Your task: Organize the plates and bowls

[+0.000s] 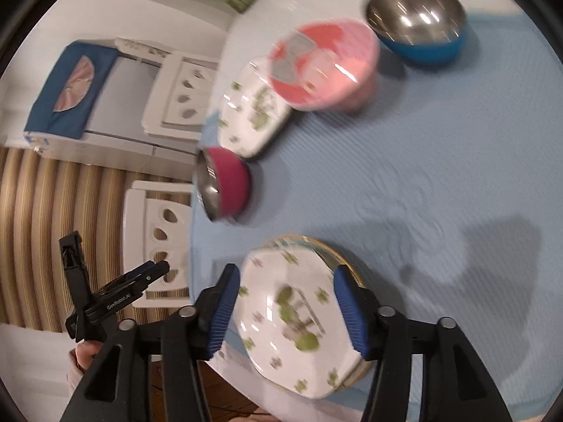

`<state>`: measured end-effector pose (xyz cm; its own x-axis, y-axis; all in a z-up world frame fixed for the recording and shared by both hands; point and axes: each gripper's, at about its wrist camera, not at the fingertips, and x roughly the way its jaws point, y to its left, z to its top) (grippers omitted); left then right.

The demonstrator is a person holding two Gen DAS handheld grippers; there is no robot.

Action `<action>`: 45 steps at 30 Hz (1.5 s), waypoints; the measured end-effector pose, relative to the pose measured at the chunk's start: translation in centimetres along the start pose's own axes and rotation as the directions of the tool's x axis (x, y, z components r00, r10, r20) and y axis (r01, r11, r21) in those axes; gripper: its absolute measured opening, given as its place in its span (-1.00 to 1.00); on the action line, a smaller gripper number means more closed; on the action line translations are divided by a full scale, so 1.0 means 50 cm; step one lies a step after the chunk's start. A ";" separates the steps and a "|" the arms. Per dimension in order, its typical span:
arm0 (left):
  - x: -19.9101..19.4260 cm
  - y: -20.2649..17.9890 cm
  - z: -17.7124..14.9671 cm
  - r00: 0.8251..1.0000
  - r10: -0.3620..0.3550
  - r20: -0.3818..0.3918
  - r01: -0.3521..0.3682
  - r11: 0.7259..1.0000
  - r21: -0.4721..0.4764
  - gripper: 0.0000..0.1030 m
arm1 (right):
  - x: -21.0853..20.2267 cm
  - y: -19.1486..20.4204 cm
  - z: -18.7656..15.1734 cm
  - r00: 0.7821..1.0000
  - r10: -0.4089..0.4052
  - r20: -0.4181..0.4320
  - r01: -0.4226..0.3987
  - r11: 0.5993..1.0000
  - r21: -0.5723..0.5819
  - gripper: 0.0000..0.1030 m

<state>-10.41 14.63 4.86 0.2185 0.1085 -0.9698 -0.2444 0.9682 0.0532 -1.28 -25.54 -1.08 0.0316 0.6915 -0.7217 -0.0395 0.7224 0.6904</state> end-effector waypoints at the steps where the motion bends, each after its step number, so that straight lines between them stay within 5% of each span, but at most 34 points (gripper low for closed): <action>1: -0.003 0.008 0.013 1.000 -0.003 0.005 0.003 1.000 0.001 0.22 | -0.003 0.008 0.005 1.000 -0.006 0.008 0.006 1.000 -0.009 0.06; 5: -0.015 0.035 0.058 0.999 -0.043 0.022 0.042 0.999 0.023 0.22 | -0.017 0.043 0.023 0.999 -0.031 0.035 0.032 0.999 -0.020 0.06; 8: -0.030 0.042 0.098 0.997 -0.042 0.065 0.036 0.995 0.093 0.54 | -0.026 0.069 0.041 0.997 -0.052 0.061 0.053 0.999 -0.010 0.07; 19: 0.011 0.038 0.251 0.984 -0.159 0.074 0.140 0.966 0.217 0.55 | -0.011 0.182 0.102 0.987 -0.106 0.118 0.105 0.994 0.013 0.12; 22: 0.023 0.038 0.298 0.982 -0.168 0.086 0.142 0.958 0.247 0.55 | 0.002 0.197 0.127 0.987 -0.067 0.145 0.061 0.997 0.047 0.14; 27: 0.050 0.048 0.363 0.978 -0.191 0.088 0.165 0.956 0.241 0.55 | 0.044 0.207 0.169 0.978 0.001 0.207 -0.028 0.991 0.128 0.16; 35: 0.133 0.044 0.432 0.970 -0.242 0.032 0.232 0.954 0.188 0.55 | 0.161 0.171 0.231 0.973 -0.036 0.228 -0.020 0.971 0.240 0.17; 40: 0.214 0.038 0.442 0.969 -0.248 -0.021 0.248 0.956 0.157 0.55 | 0.222 0.113 0.245 0.979 -0.036 0.202 -0.035 0.941 0.337 0.30; 45: 0.281 0.030 0.446 0.957 -0.284 -0.062 0.290 0.946 0.147 0.55 | 0.276 0.107 0.260 0.988 -0.041 0.151 -0.008 0.951 0.308 0.30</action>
<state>13.35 22.61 -3.40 0.2197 -0.1847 -0.9579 -0.0292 0.9802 -0.1958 11.92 -12.05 -6.67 0.1838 0.6543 -0.7336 0.2703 0.6839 0.6776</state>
